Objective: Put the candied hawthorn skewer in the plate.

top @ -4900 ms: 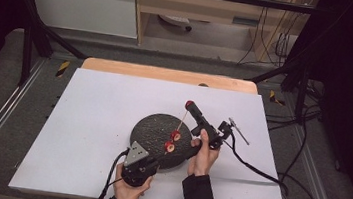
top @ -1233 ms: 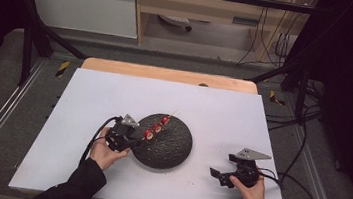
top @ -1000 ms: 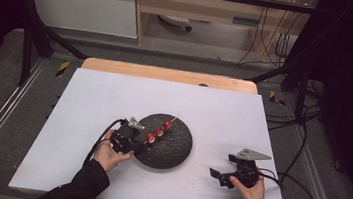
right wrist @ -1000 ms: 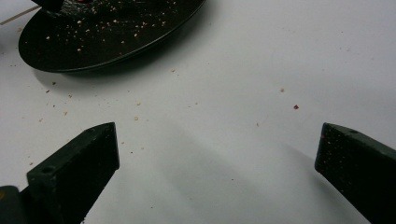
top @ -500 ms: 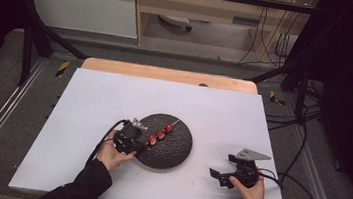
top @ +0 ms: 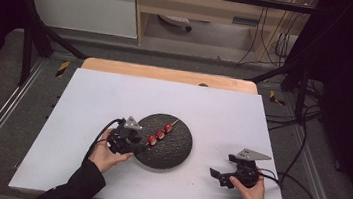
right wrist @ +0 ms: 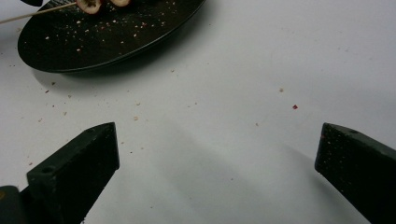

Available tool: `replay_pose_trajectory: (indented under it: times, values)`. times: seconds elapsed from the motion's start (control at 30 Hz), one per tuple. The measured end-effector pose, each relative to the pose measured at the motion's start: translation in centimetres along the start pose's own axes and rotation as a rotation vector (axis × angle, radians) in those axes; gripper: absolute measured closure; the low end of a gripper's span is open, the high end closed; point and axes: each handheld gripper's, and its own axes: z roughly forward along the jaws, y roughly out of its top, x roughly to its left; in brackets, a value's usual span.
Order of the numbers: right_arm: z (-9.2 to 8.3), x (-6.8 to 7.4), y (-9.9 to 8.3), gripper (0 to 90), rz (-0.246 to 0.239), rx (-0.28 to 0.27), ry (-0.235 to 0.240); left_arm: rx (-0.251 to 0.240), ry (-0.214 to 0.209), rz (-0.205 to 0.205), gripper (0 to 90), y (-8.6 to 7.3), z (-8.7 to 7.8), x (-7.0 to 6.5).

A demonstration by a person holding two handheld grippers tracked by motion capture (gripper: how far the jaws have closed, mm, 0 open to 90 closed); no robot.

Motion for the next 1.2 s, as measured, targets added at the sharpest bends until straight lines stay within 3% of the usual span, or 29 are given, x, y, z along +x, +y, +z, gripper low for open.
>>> replay_pose_trajectory:
  times: [0.23, 0.4, 0.57, 0.83, 1.2]
  values:
    - [0.0, 0.0, 0.0, 0.5, -0.005, 0.0, -0.001, -0.045, 0.003, 0.022, 25.1, -1.3, -1.5, 1.0]
    - [0.0, 0.0, 0.0, 0.5, 0.0, 0.001, 0.0, -0.042, 0.048, 0.008, 11.0, -2.4, -2.3, 1.8]
    - [0.0, 0.0, 0.0, 0.5, -0.002, 0.008, -0.001, -0.058, 0.058, 0.006, 7.3, -4.1, -3.4, 2.7]
    - [0.0, 0.0, 0.0, 0.5, 0.001, 0.004, 0.0, -0.1, 0.076, -0.035, 7.0, -7.4, -5.1, 4.3]
    - [-0.1, 0.0, -0.1, 0.5, -0.008, 0.018, 0.001, -0.138, 0.107, -0.069, 7.0, -11.2, -5.4, 5.6]
